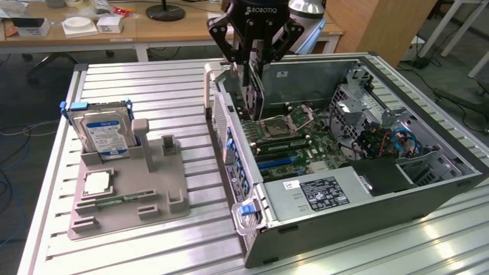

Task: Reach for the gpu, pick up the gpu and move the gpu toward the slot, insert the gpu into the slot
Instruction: 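Pick up the gpu and move the gpu toward the slot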

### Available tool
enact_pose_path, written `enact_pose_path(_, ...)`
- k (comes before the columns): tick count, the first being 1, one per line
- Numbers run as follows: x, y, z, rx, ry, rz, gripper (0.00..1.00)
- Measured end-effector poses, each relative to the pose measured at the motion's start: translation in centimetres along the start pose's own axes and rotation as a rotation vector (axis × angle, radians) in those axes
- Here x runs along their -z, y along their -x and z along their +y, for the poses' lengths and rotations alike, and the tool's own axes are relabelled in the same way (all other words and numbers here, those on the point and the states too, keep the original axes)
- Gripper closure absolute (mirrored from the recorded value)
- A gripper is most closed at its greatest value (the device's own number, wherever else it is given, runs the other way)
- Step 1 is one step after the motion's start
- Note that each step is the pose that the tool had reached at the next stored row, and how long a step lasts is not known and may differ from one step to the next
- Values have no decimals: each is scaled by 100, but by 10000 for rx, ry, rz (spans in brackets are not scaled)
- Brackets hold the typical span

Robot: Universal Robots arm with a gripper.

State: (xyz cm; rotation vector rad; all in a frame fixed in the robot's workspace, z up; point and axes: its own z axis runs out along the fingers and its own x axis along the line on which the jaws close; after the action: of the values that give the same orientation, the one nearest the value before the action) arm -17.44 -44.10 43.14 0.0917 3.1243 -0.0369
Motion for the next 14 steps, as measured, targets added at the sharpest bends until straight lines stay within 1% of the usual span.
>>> enact_pose_path(14, -2, 96, 6, -66, -1, 1, 74)
